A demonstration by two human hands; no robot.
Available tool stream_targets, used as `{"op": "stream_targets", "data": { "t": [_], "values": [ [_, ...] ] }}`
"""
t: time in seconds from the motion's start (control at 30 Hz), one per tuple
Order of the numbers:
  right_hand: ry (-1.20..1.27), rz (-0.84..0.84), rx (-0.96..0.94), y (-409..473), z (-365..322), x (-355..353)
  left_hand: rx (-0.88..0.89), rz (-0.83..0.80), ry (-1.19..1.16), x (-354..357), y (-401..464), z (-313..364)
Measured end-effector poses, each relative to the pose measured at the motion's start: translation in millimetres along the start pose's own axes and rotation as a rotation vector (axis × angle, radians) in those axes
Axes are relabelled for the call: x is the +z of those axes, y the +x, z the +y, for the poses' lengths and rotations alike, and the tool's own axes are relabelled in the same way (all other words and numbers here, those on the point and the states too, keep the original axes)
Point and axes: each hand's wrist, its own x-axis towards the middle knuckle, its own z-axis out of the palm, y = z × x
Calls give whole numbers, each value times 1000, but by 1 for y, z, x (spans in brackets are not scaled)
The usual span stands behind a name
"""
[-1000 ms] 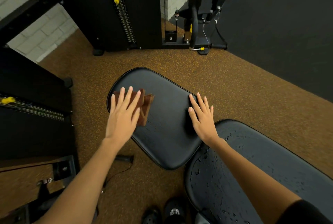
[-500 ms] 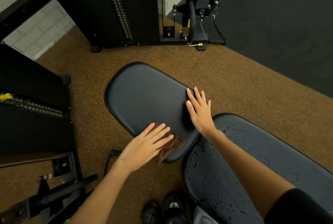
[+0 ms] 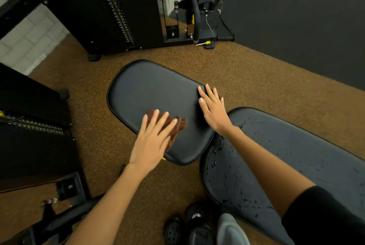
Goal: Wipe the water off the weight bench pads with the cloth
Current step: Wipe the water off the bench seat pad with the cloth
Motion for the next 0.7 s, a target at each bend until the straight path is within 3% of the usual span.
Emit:
{"op": "stream_targets", "data": {
  "t": [0.17, 0.37, 0.7],
  "values": [
    [77, 33, 3, 1, 3, -2, 252, -79, 22, 19, -13, 45],
    [126, -22, 56, 1, 1, -11, 449, -136, 65, 25, -12, 37],
    [147, -40, 70, -1, 0, -10, 294, -98, 75, 23, 20, 40]
  ]
}}
